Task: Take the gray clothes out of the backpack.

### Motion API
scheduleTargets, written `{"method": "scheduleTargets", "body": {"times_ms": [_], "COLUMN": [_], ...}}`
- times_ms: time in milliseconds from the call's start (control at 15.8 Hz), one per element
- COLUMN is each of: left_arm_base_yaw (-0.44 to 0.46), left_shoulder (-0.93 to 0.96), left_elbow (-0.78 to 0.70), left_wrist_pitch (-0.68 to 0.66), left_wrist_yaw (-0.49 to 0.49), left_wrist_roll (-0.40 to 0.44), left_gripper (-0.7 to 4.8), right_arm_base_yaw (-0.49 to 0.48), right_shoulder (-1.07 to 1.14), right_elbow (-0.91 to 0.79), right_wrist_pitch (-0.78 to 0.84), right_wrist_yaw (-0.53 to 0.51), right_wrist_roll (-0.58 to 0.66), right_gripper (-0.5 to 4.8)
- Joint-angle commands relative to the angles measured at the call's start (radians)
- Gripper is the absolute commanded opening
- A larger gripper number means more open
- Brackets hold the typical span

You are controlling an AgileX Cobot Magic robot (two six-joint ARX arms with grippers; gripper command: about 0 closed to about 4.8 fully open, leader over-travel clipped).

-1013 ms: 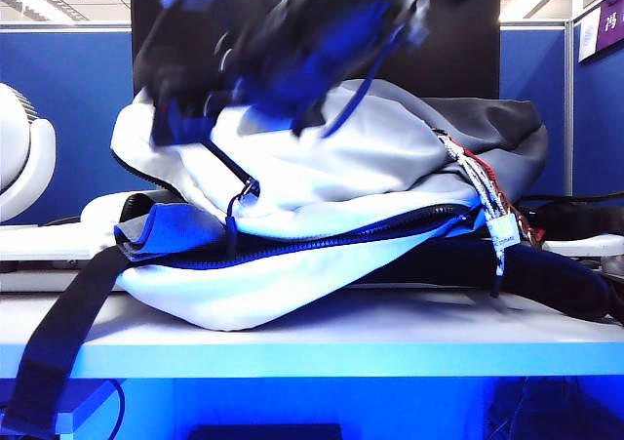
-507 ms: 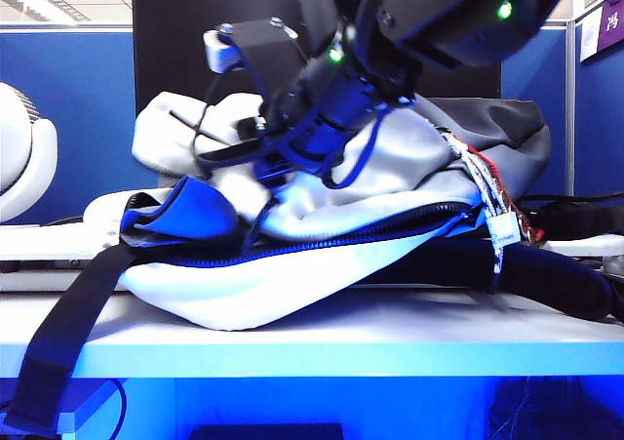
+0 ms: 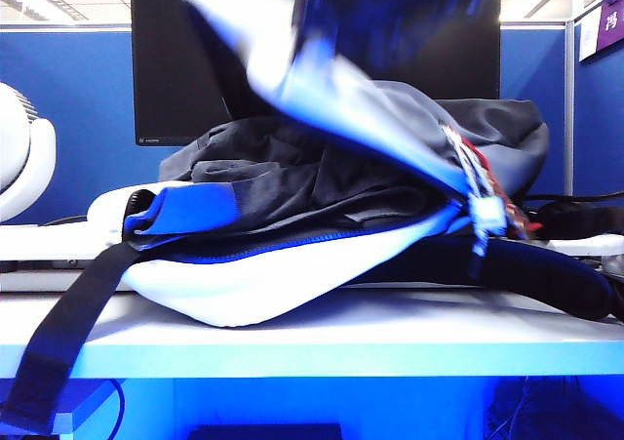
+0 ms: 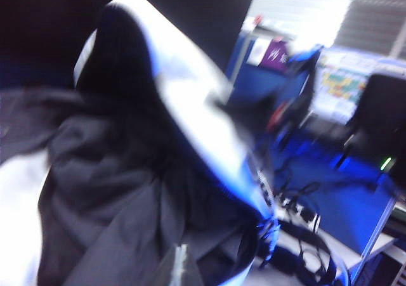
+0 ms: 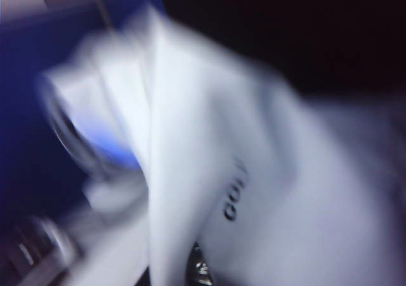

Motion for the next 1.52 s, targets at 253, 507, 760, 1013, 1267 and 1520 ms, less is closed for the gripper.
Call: {"method": "scheduleTargets", "body": {"times_ms": [253, 507, 760, 1013, 1267, 1520], "left_arm_base_yaw": [-0.058, -0.245, -0.356, -0.356, -0.356, -0.356], "left_shoulder": [0.011, 0.110, 0.529, 1.139, 1.567, 1.846], "left_elbow": [0.001, 0.001, 0.043, 0.333, 0.636, 0.894], "left_wrist_pitch": [0.032, 0.038, 0.409, 0.596, 0.680, 0.681], "left_wrist_yaw": [0.011, -0.185, -0.403, -0.344, -0.290, -0.294], "left_wrist_roll": [0.039, 0.193, 0.369, 0.456, 0.541, 0.546], "left_gripper": [-0.05, 2.41, 3.82, 4.79, 4.79, 4.79], "right_arm_base_yaw": [-0.032, -0.026, -0.026, -0.027, -0.025, -0.028], "right_shoulder": [-0.148, -0.136, -0.138, -0.140, -0.144, -0.144], "right_elbow": [0.011, 0.011, 0.011, 0.011, 0.011, 0.011], "right_wrist_pitch": [0.057, 0.010, 0.044, 0.091, 0.096, 0.089], "right_wrist_yaw": [-0.047, -0.074, -0.135, -0.183, -0.249, -0.249], "right_wrist_roll": [0.061, 0.179, 0.256, 0.319, 0.367, 0.367], "right_gripper": [-0.05, -0.05, -0.05, -0.05, -0.05, -0.05]}}
